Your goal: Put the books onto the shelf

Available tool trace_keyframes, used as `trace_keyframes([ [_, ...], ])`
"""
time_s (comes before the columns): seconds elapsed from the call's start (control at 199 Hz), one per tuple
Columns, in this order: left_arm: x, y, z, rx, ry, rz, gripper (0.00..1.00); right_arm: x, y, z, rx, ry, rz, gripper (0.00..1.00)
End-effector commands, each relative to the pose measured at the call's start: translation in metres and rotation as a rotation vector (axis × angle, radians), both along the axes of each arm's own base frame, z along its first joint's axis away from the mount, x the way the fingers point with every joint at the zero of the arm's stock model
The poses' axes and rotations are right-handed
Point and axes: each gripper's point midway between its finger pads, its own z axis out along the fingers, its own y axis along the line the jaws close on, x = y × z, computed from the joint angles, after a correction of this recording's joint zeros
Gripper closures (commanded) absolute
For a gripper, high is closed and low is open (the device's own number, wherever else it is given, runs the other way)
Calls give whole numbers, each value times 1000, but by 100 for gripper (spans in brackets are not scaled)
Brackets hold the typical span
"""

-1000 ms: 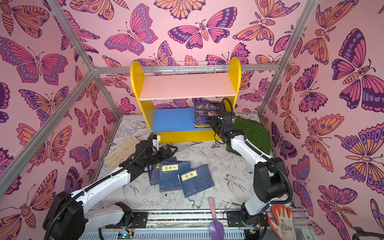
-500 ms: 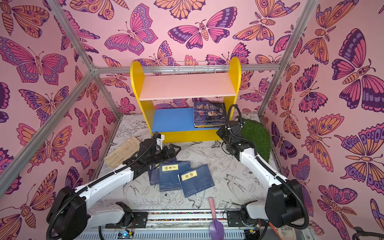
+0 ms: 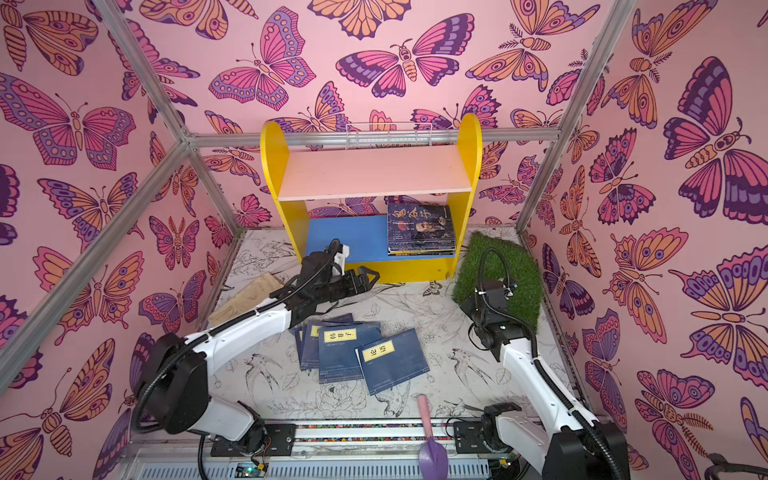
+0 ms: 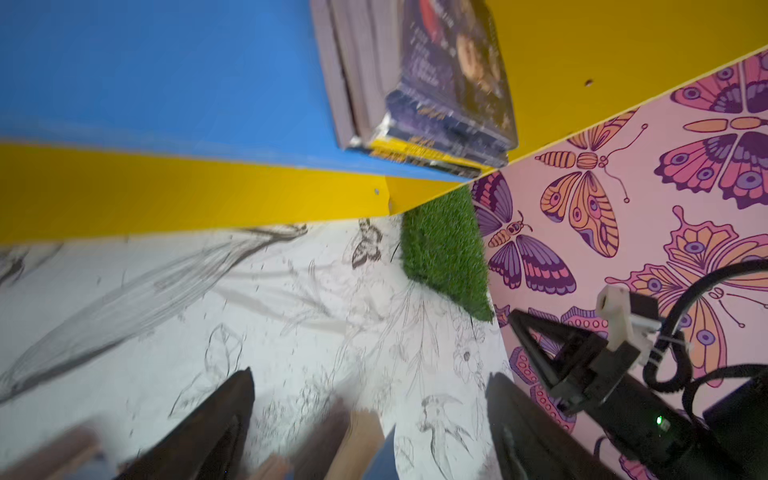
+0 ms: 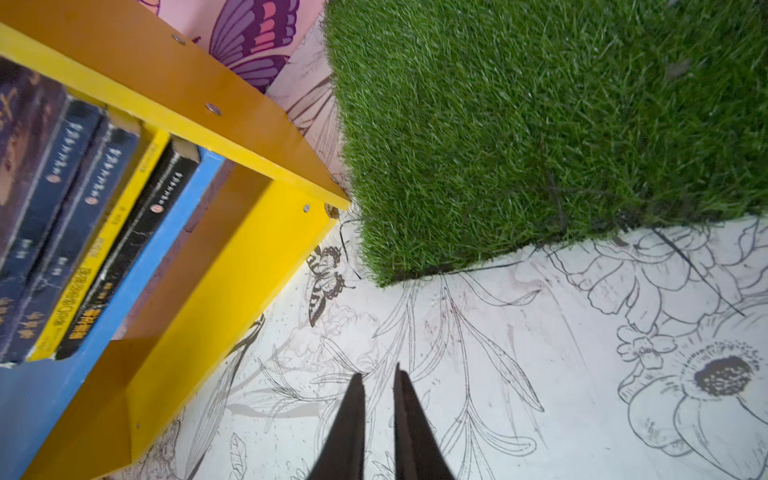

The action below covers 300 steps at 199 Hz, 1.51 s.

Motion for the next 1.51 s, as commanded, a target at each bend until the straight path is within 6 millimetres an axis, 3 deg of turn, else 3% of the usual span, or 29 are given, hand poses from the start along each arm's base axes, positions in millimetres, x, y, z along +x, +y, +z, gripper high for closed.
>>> trace_keyframes([
  [0.0, 39, -16, 16, 65, -130, -2, 11, -7, 7, -7, 25, 18, 47, 86],
  [0.151, 91, -35, 21, 77, -191, 44, 11, -10, 14, -6, 49, 18, 82, 86],
  [0.326, 139, -50, 24, 70, -241, 90, 13, -14, 16, -5, 34, 19, 115, 87],
  [0.437, 157, -61, 28, 70, -273, 89, 16, -16, 18, -5, 30, 24, 136, 87],
  [0.617, 180, -59, 26, 76, -286, 123, 19, -19, 20, -8, 21, 41, 164, 87],
  [0.738, 188, -61, 30, 78, -306, 128, 22, -21, 22, -12, 20, 52, 178, 87],
  [0.903, 196, -63, 29, 86, -309, 121, 37, -21, 24, -17, 30, 69, 187, 87],
  [1.255, 192, -72, 13, 85, -254, 69, 57, -21, 24, -21, 48, 79, 181, 87],
  [1.42, 188, -78, 15, 59, -243, 36, 85, -22, 22, -20, 50, 78, 178, 87],
  [1.501, 185, -80, 15, 45, -234, 21, 91, -24, 21, -20, 47, 80, 177, 87],
])
